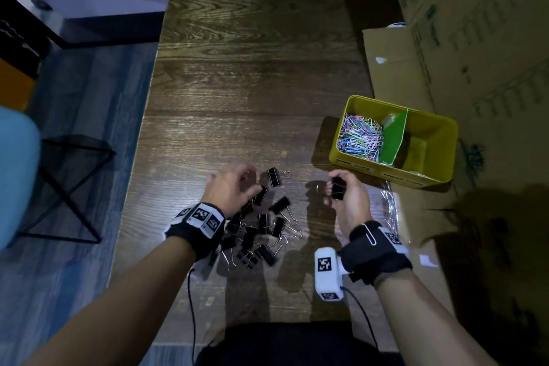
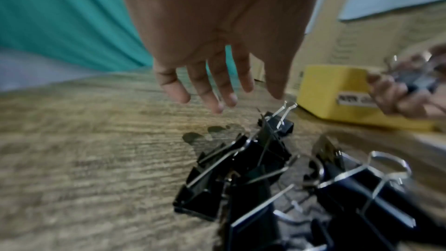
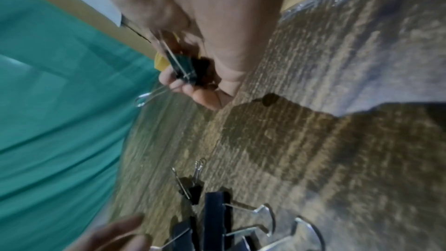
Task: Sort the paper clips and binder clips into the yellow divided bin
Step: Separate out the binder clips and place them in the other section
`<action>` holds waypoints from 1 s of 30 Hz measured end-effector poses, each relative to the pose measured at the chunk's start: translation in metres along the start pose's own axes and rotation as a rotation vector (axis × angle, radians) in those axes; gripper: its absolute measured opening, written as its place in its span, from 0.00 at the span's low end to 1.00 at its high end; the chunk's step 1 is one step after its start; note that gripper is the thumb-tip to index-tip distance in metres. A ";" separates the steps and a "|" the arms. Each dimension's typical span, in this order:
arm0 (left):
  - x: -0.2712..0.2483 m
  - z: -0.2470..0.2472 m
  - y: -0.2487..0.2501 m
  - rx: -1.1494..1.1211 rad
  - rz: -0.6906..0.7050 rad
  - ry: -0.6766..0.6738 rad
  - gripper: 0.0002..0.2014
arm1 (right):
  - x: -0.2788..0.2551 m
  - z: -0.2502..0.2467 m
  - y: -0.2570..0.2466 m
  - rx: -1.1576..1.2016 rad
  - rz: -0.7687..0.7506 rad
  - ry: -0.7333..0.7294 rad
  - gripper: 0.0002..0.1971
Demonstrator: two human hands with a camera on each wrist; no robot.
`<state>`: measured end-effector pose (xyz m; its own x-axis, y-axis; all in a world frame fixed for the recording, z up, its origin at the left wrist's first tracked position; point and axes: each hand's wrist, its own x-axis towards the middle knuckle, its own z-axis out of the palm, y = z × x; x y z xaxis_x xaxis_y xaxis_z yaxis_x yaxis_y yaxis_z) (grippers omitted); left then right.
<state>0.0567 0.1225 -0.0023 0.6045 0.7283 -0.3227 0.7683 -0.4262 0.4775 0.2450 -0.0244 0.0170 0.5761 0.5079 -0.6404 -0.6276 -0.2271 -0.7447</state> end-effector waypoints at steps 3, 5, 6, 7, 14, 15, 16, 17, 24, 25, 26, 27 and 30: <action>-0.001 0.010 0.007 0.276 0.025 -0.154 0.24 | -0.002 0.008 -0.006 -0.189 -0.003 -0.118 0.09; 0.001 0.016 0.010 0.346 0.028 -0.134 0.21 | -0.002 0.012 -0.003 -0.398 -0.063 -0.218 0.12; 0.002 0.017 0.011 0.336 0.025 -0.112 0.18 | -0.003 0.014 -0.002 -0.473 -0.077 -0.251 0.14; 0.004 0.018 0.010 0.284 0.015 -0.085 0.14 | -0.004 0.015 -0.001 -0.524 -0.084 -0.269 0.15; 0.007 -0.010 -0.003 -0.747 -0.198 -0.009 0.05 | -0.001 0.030 0.019 -1.223 -0.176 -0.372 0.17; 0.007 -0.017 -0.001 -0.970 -0.224 0.015 0.07 | 0.000 0.033 0.021 -1.294 -0.185 -0.402 0.23; 0.008 -0.023 0.002 -1.188 -0.234 0.005 0.10 | 0.000 0.036 0.022 -1.352 -0.210 -0.415 0.27; 0.009 -0.028 0.005 -1.387 -0.233 -0.042 0.12 | 0.000 0.039 0.025 -1.407 -0.234 -0.421 0.30; 0.027 -0.039 0.019 -1.762 -0.243 -0.198 0.08 | 0.007 0.041 0.035 -1.437 -0.242 -0.414 0.11; 0.030 -0.039 0.021 -1.737 -0.259 -0.191 0.08 | 0.008 0.038 0.035 -1.431 -0.256 -0.425 0.09; 0.032 -0.039 0.023 -1.680 -0.287 -0.187 0.09 | 0.009 0.036 0.035 -1.431 -0.266 -0.441 0.09; 0.035 -0.038 0.025 -1.593 -0.330 -0.184 0.12 | 0.010 0.033 0.035 -1.431 -0.276 -0.453 0.08; 0.046 -0.030 0.034 -0.985 -0.256 -0.169 0.16 | 0.011 0.025 0.032 -1.360 -0.272 -0.405 0.08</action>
<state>0.1043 0.1577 0.0240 0.5269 0.6180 -0.5835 0.4112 0.4155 0.8114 0.2183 -0.0054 -0.0089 0.2644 0.8069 -0.5282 0.5830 -0.5700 -0.5789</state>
